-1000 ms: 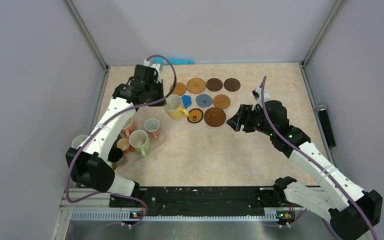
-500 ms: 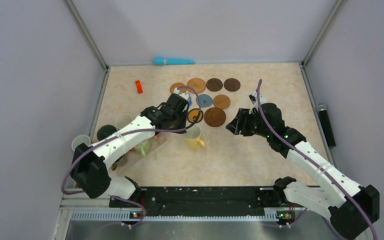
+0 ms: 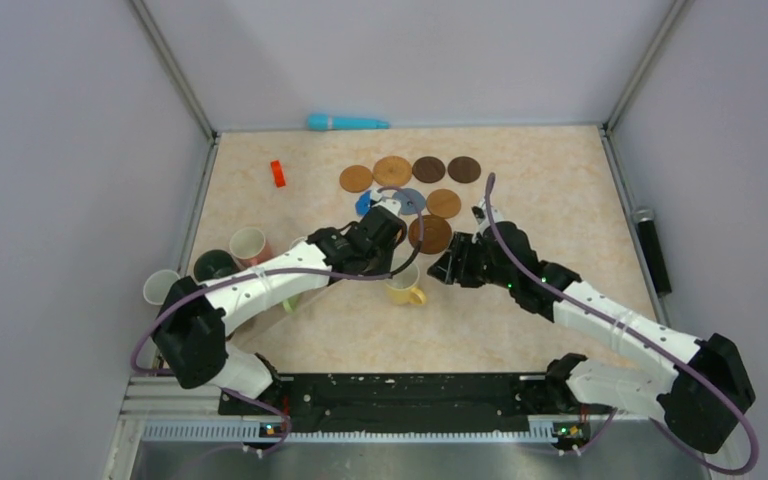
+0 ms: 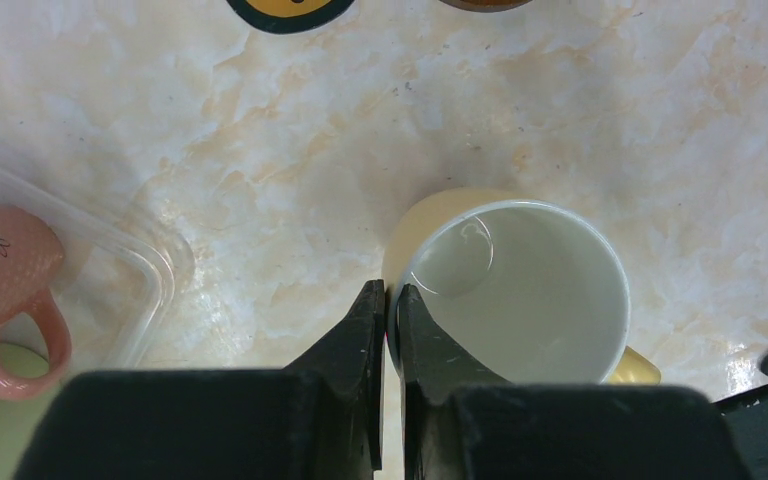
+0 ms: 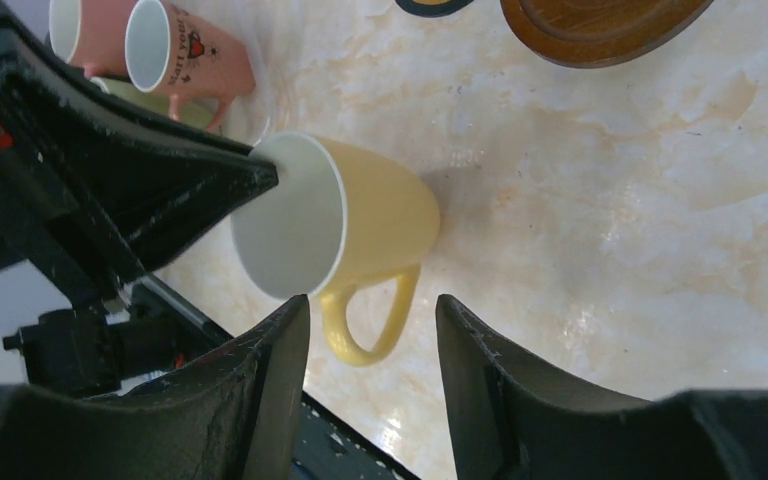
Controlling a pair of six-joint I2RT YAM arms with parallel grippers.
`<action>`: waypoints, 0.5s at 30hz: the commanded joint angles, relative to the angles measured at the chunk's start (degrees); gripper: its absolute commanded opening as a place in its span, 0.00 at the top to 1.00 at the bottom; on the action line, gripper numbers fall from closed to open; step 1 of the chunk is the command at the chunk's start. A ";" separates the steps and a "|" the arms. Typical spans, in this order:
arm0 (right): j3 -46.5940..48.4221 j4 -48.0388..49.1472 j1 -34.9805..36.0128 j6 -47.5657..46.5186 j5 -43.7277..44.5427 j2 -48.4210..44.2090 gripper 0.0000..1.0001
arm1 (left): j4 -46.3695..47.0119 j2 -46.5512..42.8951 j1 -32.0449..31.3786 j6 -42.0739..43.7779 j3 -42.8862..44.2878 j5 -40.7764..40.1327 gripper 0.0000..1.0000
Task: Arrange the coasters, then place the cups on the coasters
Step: Place the cup on the coaster.
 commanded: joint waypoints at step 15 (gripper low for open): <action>6.74 7.09 2.02 5.47 0.20 14.59 0.54 | 5.97 -0.84 -3.95 -2.03 1.61 -2.45 1.00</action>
